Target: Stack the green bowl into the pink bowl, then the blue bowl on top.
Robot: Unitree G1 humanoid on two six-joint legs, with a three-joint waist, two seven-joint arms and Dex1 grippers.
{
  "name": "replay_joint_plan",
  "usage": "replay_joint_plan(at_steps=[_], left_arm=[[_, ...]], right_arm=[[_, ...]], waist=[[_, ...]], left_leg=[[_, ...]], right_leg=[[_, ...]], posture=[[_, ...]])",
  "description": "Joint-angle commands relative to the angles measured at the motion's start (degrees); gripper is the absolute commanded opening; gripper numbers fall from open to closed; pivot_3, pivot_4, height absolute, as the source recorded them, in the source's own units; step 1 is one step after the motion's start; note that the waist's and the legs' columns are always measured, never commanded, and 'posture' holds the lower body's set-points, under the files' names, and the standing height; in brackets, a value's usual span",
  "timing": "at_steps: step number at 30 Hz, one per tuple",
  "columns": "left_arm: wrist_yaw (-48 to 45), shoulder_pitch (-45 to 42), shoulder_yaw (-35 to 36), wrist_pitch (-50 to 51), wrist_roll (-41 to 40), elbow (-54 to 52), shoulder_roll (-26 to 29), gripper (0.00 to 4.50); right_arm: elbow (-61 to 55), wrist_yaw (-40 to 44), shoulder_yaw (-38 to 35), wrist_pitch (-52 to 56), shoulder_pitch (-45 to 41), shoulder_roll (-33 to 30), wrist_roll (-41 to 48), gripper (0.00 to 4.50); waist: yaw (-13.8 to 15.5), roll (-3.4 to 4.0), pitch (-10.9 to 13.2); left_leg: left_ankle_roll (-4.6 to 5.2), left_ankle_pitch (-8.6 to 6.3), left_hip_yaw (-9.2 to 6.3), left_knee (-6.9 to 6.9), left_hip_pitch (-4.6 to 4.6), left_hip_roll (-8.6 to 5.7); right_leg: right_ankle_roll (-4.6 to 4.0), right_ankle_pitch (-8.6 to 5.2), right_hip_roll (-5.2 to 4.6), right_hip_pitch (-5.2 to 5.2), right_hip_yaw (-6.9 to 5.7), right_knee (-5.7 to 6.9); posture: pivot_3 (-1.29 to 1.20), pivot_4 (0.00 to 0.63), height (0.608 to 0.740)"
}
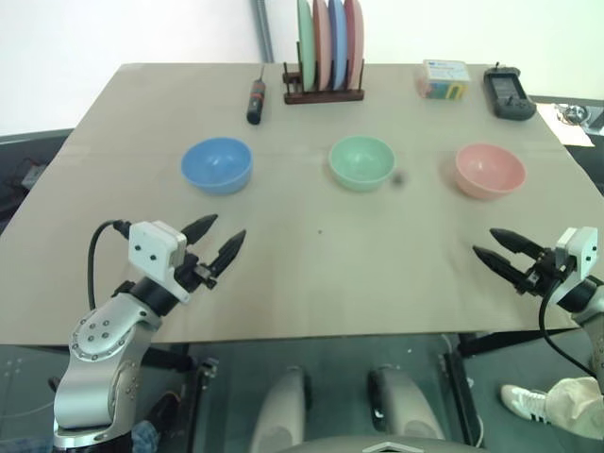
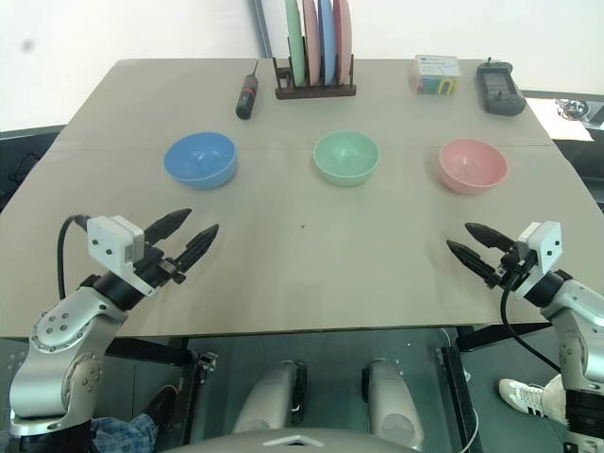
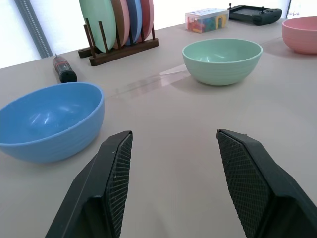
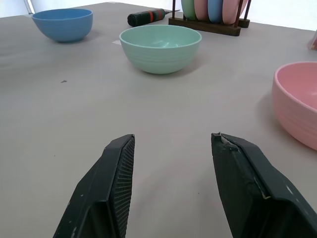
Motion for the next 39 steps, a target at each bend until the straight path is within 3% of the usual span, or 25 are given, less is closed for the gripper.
replay_joint_plan(at_steps=[1, 23, 27, 34, 36, 39], left_arm=[[-0.8, 0.8, 0.2, -1.6, -0.2, -0.9, 1.0, 2.90], [-2.7, 1.8, -0.6, -2.9, -1.9, -2.0, 0.5, 2.90], [-4.0, 1.5, -1.0, -2.2, -4.6, -1.9, 0.5, 2.90], [-6.7, -1.8, -2.4, 1.1, -12.2, -1.3, 1.1, 2.90], [-6.4, -3.2, -3.0, 1.9, -12.7, -0.8, 1.1, 2.90], [-6.9, -5.0, -3.5, 2.9, -14.3, -0.5, 1.1, 4.01]], right_arm=[[-1.0, 0.3, -0.6, -1.5, 0.4, -0.9, 0.4, 2.55], [-1.3, 1.0, 0.3, -0.8, 0.2, -2.5, 0.4, 2.55], [-1.7, -2.4, 2.6, 2.4, -3.4, -5.4, -3.2, 2.55], [2.5, -6.3, 10.0, 7.9, -19.9, -12.2, -11.6, 2.55], [5.9, -6.1, 12.4, 7.2, -24.6, -13.7, -14.6, 3.07], [11.7, -5.2, 15.7, 6.6, -30.9, -14.9, -17.9, 4.02]], waist=[[0.0, 0.00, 0.0], [0.0, 0.01, 0.0], [-0.2, 0.01, 0.0], [-0.3, 0.02, 0.0], [-0.1, 0.01, 0.0], [0.0, 0.02, 0.0]], left_leg=[[0.00, 0.00, 0.00, 0.00, 0.00, 0.00], [0.00, 0.00, 0.00, 0.01, 0.01, 0.00], [0.00, 0.00, 0.04, 0.02, 0.02, 0.00], [0.00, 0.00, 0.08, 0.08, 0.04, 0.02], [0.00, 0.00, 0.03, 0.07, 0.00, 0.02], [0.01, 0.00, 0.02, 0.06, -0.07, 0.00]], right_leg=[[0.01, 0.00, 0.00, 0.00, 0.00, 0.00], [-0.02, -0.02, 0.00, 0.01, 0.00, 0.00], [-0.03, -0.02, 0.00, 0.01, 0.04, 0.01], [-0.03, -0.02, 0.03, -0.01, 0.08, 0.04], [0.01, 0.01, 0.03, -0.01, 0.04, 0.02], [0.16, 0.10, 0.02, -0.02, 0.03, -0.05]], posture=[[0.00, 0.150, 0.740], [0.00, 0.150, 0.740], [0.00, 0.150, 0.740], [0.00, 0.150, 0.740], [0.00, 0.150, 0.740], [0.00, 0.150, 0.740]])
